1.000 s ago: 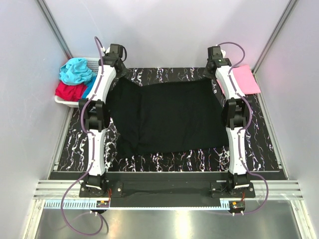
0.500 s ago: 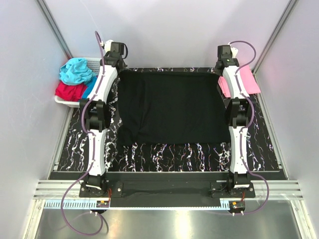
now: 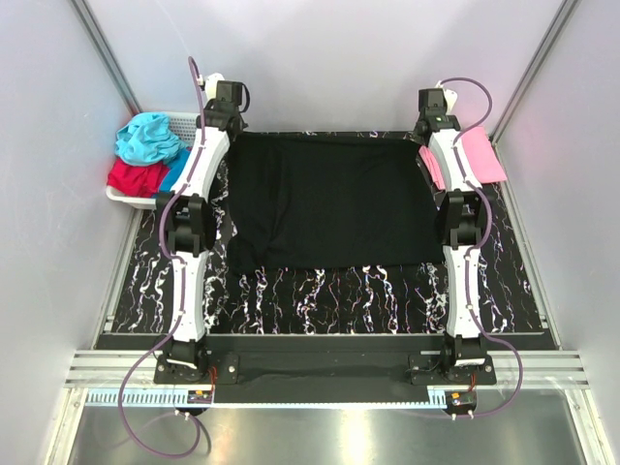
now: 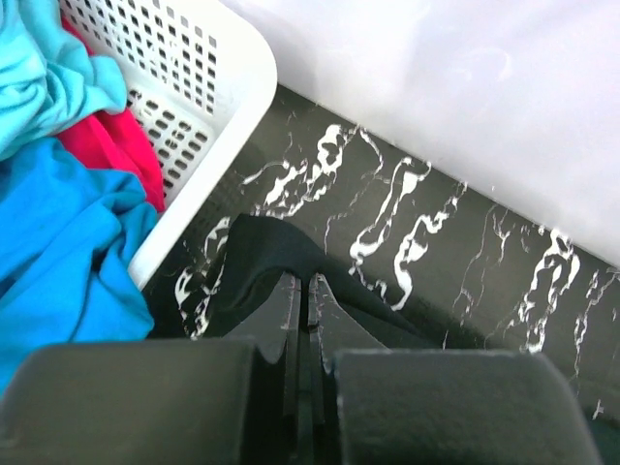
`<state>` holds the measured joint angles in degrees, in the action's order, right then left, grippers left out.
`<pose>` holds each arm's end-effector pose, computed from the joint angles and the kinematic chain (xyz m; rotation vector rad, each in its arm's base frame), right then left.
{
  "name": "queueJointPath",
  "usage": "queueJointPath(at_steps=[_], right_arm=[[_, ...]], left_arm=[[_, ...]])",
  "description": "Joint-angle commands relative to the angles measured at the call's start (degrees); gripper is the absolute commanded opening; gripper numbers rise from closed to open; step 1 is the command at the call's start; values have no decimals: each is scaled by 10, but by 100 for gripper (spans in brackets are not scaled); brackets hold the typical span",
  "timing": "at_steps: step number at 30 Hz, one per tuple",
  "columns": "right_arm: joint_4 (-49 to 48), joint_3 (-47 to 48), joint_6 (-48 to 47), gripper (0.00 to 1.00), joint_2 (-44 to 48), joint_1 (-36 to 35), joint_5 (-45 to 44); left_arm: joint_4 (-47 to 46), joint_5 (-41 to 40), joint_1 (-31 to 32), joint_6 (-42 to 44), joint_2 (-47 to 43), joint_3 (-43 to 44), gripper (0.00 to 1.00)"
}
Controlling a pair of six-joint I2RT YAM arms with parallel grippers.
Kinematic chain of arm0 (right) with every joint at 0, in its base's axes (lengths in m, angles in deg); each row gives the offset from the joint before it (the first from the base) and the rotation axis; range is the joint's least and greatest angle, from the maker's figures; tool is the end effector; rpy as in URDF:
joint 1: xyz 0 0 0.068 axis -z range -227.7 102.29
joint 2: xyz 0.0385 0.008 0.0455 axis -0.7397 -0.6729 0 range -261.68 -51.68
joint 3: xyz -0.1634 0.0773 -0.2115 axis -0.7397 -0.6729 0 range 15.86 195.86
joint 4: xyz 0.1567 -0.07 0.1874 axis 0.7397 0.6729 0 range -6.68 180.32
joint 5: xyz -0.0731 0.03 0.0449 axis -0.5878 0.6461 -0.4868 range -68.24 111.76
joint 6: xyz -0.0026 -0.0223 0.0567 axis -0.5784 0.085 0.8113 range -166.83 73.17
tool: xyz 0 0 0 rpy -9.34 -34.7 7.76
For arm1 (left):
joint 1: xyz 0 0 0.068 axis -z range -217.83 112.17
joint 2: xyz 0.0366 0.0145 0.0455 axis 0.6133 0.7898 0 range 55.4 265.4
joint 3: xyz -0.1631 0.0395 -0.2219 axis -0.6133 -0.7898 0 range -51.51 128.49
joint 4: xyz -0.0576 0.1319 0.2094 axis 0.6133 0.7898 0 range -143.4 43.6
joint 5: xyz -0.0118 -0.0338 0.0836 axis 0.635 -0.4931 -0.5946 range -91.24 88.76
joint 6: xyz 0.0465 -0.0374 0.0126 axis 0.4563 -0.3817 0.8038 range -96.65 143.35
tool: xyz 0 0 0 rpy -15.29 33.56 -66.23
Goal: Fold and stack the t-shirts
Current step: Flatten the tshirt out
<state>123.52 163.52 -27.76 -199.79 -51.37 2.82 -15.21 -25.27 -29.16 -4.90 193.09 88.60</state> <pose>0.5751 0.0219 0.2377 0.4688 2.1901 -0.1631 0.5441 -0.0642 0.2974 -0.5890 2.0522 0.0843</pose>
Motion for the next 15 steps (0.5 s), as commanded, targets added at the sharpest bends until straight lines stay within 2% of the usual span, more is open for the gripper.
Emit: queueJointPath(at_steps=[1,8,11,15], right_arm=[[-7,-23,-40,0,112,-6,-51],[17,-127,-94,0,307,-44,-78],[27,-178,-102,0,390,-60,-82],[35,-250,-104,0,493,-81,-96]], left_arm=[[39,-10,-5,24,-91,13,0],[121,-52,-1,81,-251,-49,0],[127,-55,-1,87,-333,-98,0],[190,-50,0,76,-396,-102,0]])
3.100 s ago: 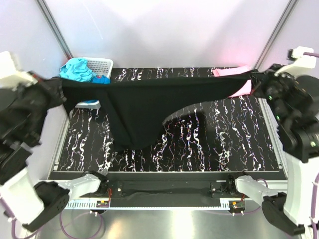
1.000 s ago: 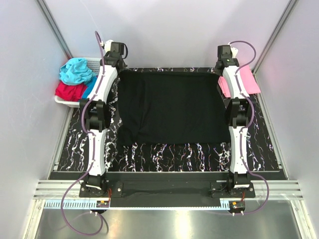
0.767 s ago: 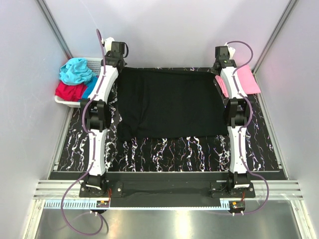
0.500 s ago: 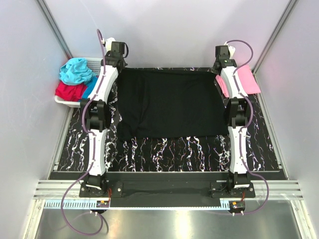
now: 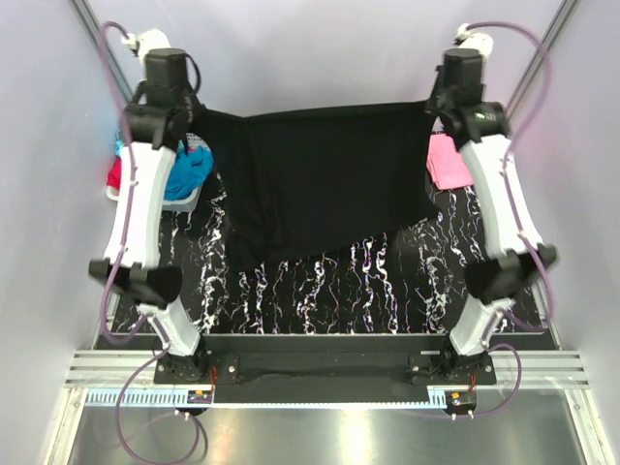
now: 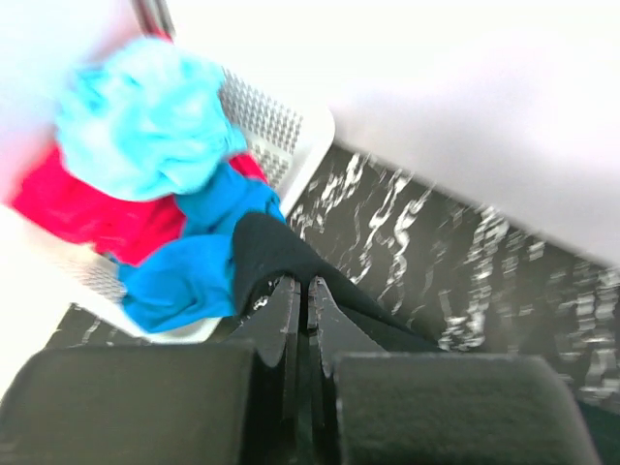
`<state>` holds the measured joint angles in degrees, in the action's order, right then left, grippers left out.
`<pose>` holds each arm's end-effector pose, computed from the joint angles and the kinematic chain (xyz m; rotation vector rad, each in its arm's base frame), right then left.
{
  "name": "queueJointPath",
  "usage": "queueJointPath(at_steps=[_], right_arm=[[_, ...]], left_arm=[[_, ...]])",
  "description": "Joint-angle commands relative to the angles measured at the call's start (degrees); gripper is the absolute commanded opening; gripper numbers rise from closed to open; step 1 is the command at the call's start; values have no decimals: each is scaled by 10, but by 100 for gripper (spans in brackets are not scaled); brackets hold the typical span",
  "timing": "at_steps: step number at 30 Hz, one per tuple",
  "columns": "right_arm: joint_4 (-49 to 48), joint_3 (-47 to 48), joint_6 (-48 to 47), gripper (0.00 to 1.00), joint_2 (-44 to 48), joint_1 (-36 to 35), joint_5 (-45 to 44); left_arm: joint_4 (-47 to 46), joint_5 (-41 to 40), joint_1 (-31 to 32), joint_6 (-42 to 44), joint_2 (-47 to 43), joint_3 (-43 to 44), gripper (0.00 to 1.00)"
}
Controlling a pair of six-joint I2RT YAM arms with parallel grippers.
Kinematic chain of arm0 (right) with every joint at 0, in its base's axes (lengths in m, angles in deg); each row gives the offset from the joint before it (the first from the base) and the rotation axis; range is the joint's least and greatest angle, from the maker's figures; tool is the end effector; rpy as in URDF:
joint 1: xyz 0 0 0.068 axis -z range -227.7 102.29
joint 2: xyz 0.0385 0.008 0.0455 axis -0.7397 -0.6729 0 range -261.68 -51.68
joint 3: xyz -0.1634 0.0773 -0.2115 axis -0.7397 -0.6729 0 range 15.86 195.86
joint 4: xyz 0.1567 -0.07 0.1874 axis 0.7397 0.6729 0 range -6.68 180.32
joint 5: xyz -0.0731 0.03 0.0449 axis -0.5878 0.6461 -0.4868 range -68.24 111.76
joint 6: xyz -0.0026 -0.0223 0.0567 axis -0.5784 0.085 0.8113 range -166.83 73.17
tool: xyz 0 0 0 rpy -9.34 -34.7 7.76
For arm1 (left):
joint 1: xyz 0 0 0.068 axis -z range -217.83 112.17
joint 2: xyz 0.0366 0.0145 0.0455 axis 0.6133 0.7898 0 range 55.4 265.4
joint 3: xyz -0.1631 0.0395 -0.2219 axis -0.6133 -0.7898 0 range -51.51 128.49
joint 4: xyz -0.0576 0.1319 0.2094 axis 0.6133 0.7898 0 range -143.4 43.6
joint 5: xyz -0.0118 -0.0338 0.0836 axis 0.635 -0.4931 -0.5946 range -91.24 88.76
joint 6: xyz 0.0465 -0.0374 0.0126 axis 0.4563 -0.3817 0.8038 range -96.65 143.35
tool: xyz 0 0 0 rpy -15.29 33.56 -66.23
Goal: Fold and stack the t-shirts
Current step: Flatten the tshirt out
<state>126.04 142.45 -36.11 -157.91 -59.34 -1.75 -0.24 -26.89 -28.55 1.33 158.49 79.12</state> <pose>0.3993 0.0635 0.4670 0.2511 1.9134 -0.1421 0.3657 -0.0398 0.4892 -0.4948 1.9093 0.0964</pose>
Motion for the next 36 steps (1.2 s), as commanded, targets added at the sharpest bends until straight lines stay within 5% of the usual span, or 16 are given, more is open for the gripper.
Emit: queueJointPath(at_steps=[1,8,17,28,36], right_arm=[[10,-55,-20,0,94,-5,-57],[7,-209,-13,0,289,-20,-77],[22,-242,-55,0,430,-27,-65],[5,-264,-72,0,480,-27,-31],[6,-209,-89,0,489,-27,1]], left_arm=[[47,-33,-5,10,-77,-13,0],[58,-50,30,12,-210,-75,0],[67,-87,73,66,-331,-50,0],[18,-125,81,146,-355,32,0],[9,-55,81,148,-355,73,0]])
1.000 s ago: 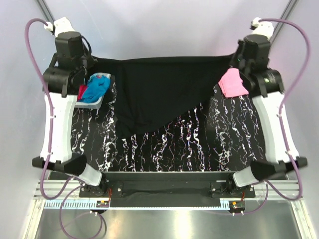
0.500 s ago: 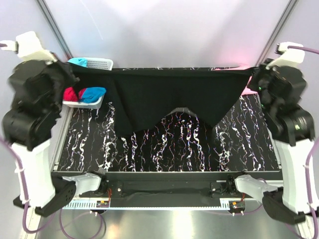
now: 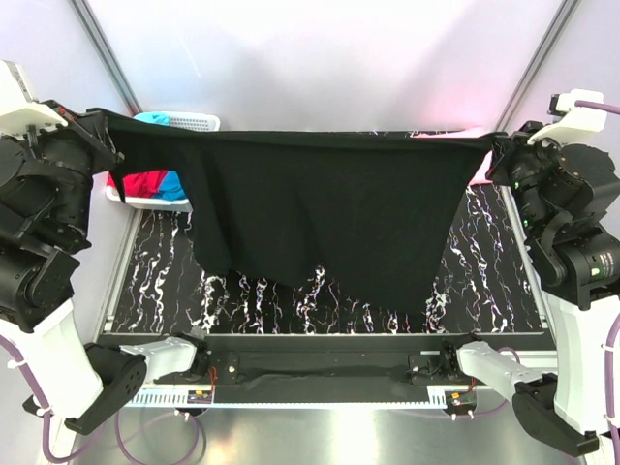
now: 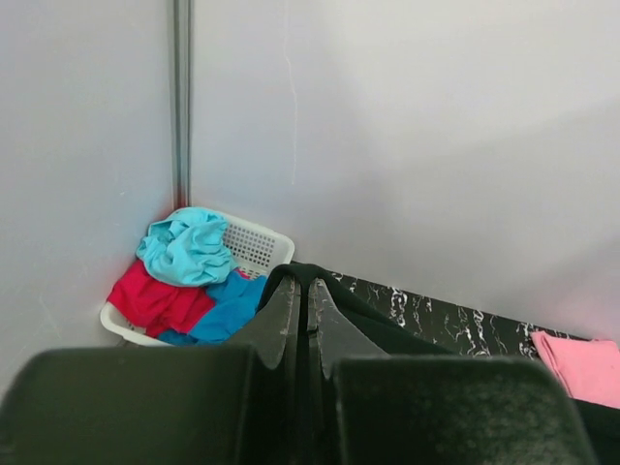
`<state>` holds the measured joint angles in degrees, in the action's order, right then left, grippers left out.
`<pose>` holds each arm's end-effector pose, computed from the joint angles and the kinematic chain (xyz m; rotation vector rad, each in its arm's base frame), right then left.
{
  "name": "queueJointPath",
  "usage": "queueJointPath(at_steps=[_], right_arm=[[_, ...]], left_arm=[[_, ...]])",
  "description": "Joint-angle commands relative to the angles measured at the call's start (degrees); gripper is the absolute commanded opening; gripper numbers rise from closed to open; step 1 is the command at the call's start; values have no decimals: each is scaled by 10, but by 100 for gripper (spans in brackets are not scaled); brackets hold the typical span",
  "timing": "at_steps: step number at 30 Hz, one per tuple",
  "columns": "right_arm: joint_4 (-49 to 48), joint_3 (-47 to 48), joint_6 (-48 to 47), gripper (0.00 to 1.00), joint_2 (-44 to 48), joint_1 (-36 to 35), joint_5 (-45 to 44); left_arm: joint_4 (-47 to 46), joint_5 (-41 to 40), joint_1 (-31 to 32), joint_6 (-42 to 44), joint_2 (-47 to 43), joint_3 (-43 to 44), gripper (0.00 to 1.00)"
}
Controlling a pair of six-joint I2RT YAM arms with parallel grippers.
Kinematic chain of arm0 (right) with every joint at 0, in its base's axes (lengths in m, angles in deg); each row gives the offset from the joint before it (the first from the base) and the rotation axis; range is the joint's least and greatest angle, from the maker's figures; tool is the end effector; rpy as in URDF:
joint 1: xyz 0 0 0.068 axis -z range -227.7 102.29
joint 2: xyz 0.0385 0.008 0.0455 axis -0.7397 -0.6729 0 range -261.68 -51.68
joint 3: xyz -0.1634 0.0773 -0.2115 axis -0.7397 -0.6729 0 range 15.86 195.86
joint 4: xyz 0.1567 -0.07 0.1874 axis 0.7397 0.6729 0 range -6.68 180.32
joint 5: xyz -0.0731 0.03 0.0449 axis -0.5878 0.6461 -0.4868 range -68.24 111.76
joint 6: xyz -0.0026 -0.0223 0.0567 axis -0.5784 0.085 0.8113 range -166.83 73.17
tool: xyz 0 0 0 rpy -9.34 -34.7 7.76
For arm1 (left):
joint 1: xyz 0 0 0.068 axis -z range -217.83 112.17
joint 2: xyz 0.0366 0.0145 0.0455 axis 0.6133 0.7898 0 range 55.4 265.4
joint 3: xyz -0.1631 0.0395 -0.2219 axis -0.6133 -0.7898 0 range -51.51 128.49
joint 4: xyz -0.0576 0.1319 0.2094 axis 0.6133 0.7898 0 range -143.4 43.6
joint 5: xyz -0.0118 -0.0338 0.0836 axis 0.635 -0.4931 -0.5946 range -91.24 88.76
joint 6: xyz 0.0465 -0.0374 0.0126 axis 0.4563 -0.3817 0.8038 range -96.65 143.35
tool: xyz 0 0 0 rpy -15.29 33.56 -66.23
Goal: Fold and stack the t-shirts
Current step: Flatten the tshirt out
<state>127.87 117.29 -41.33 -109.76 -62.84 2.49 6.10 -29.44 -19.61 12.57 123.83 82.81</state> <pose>0.1253 0.0182 0.5462 0.1281 1.5855 0.0130 0.0794 -0.0035 0.6179 -0.3055 1.4407 -0.0523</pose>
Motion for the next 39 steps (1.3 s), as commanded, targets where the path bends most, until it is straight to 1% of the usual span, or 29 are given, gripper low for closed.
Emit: queueJointPath(at_steps=[1,4,8,10,11,13,14,16,19,22,24,25,26,27,29,30,32,35,39], right_arm=[[-9,53,-37,0,4,8,-37],[-5,72,-41,0,-25,8,-39],[-30,45,-35,0,-70,8,-31],[-51,32,-38,0,-89,8,-29],[-58,29,-40,0,-110,8,-28],[-71,31,-48,0,-131,7,-31],[-84,36,-52,0,-153,8,-31],[-90,61,-53,0,-190,8,-35],[-92,91,-52,0,-221,8,-31],[-93,121,-52,0,-239,8,-13],[-93,120,-52,0,-231,9,-6],[-91,112,-52,0,-216,8,-4],[-91,105,-52,0,-207,8,-2],[-90,98,-49,0,-194,8,-4],[-88,77,-47,0,-155,7,1],[-83,71,-45,0,-140,6,1],[-71,53,-44,0,-93,6,4],[-61,29,-44,0,-31,6,16],[-48,28,-46,0,24,5,28]], left_arm=[[-57,-20,-8,38,-4,41,0],[-56,-11,-8,31,21,51,0],[-52,3,-1,-6,55,-7,0],[-50,10,2,-12,93,-18,0],[-48,15,5,-13,111,2,0],[-30,10,7,-13,177,41,0],[-10,8,8,-13,228,101,0],[-4,3,8,-13,267,164,0],[-11,-13,5,-22,287,164,0],[-18,-16,8,-31,270,147,0],[-21,-45,19,-12,241,118,0],[-24,-76,29,-2,229,105,0],[-25,-91,34,13,215,81,0],[-26,-118,41,18,186,67,0],[-31,-140,65,30,152,22,0],[-33,-162,74,31,116,9,0],[-33,-176,100,24,81,-22,0],[-34,-189,124,9,2,-53,0],[-42,-165,125,5,-57,-75,0]])
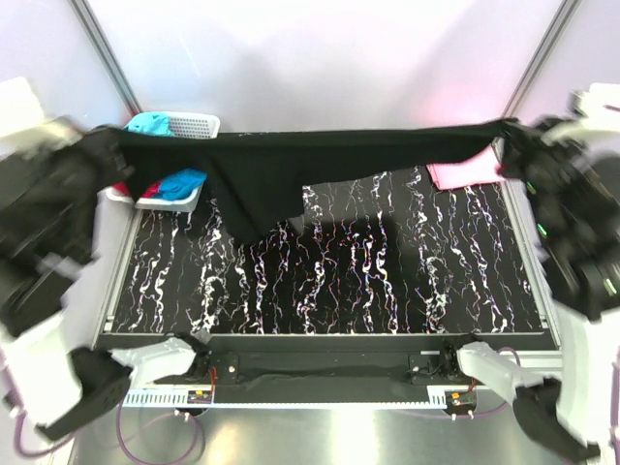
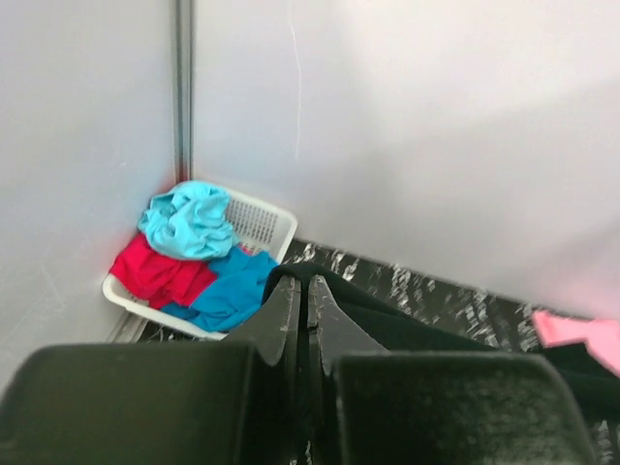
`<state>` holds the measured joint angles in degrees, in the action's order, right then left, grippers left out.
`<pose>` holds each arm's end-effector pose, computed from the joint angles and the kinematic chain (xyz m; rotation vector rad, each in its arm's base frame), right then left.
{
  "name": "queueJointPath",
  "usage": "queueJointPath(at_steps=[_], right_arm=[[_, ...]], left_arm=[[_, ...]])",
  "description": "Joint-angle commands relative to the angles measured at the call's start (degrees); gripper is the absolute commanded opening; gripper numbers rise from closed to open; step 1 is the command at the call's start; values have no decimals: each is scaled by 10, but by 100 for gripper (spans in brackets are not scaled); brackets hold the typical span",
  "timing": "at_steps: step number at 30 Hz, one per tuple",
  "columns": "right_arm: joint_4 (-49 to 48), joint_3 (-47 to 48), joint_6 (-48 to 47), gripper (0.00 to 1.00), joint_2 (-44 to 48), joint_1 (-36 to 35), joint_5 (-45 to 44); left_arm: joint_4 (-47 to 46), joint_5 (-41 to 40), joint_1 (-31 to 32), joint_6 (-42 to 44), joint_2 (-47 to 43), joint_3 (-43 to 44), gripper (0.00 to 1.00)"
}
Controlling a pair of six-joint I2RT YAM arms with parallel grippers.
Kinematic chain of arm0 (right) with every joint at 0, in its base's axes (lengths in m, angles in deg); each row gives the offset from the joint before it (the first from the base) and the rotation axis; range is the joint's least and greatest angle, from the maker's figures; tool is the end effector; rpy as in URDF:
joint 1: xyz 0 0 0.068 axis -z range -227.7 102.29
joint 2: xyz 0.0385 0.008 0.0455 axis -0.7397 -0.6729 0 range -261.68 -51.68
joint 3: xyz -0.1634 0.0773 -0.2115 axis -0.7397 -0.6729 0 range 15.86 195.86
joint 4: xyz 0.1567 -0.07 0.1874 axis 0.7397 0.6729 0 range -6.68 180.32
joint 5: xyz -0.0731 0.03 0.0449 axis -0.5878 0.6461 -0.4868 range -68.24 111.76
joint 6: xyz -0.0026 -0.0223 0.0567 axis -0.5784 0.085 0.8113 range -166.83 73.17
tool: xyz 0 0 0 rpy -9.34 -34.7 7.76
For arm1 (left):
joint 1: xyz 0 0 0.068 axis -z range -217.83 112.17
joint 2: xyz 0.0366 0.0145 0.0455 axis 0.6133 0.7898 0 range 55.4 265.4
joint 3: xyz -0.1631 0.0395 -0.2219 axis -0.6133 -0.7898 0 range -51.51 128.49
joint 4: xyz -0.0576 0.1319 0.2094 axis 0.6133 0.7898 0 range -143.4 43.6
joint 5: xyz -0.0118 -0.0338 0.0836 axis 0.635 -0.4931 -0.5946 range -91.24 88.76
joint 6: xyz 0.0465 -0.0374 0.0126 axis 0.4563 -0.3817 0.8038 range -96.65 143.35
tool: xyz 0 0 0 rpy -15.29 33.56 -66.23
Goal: Fold and stack the t-shirts
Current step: Flatten the tshirt out
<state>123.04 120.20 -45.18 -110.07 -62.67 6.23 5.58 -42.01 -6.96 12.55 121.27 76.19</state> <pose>0.1169 0.0185 0.5680 0.0508 1.4653 0.0378 0.0816 -0.0141 0.6023 -0.3005 1.5035 -0.0380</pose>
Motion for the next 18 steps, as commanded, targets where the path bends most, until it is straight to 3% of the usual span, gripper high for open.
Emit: queueJointPath(at_steps=[1,10,16,18], right_arm=[[3,3,-10,0,34,5,-6],[-1,28,-7,0,23,4,15],[-53,-47,4,0,-50,5,4],[-75,-77,15,0,-104,5,-6]], left_arm=[[-40,-36,-1,7,-40,-8,0],[-41,-11,-1,36,6,69,0],[-31,-35,-2,46,180,98,0],[9,15,-21,9,298,137,0]])
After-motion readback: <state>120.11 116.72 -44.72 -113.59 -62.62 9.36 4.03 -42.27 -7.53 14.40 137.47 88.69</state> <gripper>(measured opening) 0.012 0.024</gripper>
